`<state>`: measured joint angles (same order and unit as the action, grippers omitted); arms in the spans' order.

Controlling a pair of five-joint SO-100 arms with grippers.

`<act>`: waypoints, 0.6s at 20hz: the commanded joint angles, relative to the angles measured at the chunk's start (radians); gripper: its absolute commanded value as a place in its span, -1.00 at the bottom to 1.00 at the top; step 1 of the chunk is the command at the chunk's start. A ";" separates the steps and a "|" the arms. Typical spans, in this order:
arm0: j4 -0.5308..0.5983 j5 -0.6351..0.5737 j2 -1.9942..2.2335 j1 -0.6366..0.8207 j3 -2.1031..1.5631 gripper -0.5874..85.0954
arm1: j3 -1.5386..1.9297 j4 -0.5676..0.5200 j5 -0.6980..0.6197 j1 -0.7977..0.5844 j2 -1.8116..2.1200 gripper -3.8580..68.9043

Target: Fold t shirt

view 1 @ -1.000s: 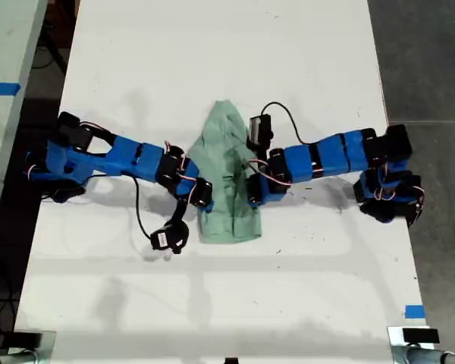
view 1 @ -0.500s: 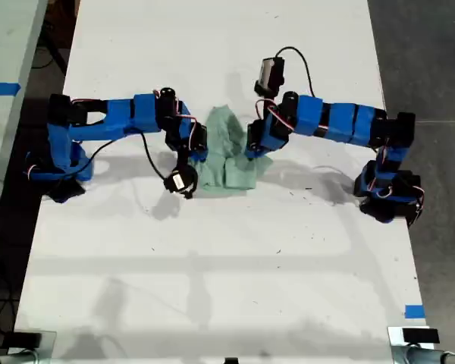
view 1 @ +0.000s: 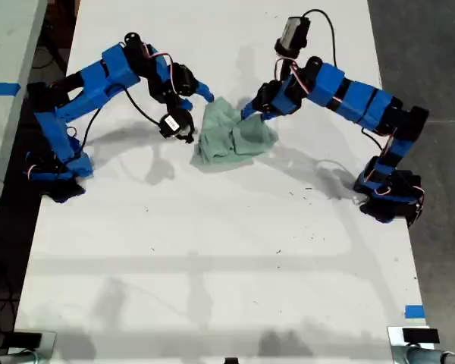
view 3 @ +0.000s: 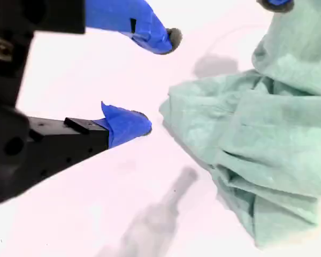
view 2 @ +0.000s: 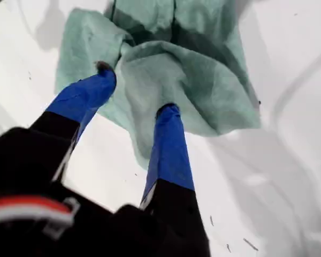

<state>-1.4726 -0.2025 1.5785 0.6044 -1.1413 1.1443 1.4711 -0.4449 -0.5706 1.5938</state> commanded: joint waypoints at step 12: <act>-0.060 -0.052 0.094 -0.025 -0.011 -0.99 | 0.032 0.222 -0.060 -0.163 0.101 -0.65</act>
<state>-1.5125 -0.2454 1.6460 0.6550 -1.1582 1.1643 1.6628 -0.4786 -0.7348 1.5815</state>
